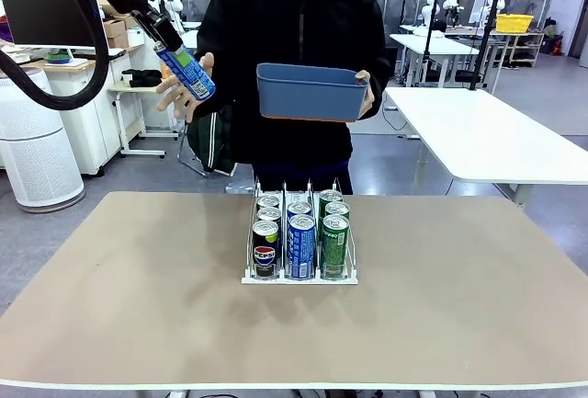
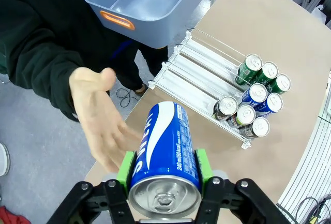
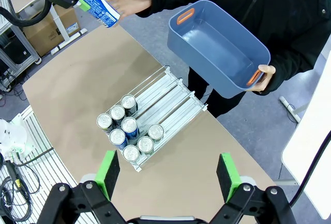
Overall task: Fill the beverage cans into the dispenser.
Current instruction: Place the picked Ionic drink in the line of the Automatic Can Dispenser with the same cans.
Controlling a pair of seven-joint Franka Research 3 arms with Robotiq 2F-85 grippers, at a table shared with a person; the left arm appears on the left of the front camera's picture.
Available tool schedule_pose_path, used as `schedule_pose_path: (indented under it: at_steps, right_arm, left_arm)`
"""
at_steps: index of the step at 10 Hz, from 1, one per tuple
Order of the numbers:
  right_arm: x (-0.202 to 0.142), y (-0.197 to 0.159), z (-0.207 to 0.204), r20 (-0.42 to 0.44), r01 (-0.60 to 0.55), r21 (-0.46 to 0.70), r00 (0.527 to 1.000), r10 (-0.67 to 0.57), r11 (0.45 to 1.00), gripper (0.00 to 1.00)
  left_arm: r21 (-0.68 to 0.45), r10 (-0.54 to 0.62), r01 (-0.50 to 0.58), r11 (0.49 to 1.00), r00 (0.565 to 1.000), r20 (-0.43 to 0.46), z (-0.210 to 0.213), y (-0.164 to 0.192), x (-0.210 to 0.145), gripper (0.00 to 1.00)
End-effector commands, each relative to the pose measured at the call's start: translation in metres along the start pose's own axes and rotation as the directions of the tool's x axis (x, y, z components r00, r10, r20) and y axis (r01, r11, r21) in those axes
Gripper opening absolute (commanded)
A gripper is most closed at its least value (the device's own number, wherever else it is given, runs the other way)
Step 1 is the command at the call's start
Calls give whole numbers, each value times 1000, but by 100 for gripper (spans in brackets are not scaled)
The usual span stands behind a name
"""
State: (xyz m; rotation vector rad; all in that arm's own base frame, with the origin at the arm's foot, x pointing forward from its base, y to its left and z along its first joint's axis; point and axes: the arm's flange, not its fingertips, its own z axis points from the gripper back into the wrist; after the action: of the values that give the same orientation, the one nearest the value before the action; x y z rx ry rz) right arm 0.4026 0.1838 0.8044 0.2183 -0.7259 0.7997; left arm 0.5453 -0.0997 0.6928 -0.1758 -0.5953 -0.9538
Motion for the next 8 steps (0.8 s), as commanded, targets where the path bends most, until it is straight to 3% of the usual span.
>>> schedule_pose_path:
  at_steps: [1,2,3,5,8]
  right_arm:
    - [0,0,0,0,2,2,1000,-2,1000,100]
    - [0,0,0,0,2,2,1000,-2,1000,100]
    - [0,0,0,0,2,2,1000,-2,1000,100]
    - [0,0,0,0,2,2,1000,-2,1000,100]
    - [0,0,0,0,2,2,1000,-2,1000,100]
  left_arm:
    - [8,-8,8,1000,1000,4,3,2,-1,0]
    - [8,-8,8,1000,1000,4,3,2,-1,0]
    - [0,0,0,1000,1000,0,0,0,0,57]
    - [18,36,-35,999,997,-66,3,-24,0,57]
    - [61,84,-81,995,995,-60,-1,-91,10,57]
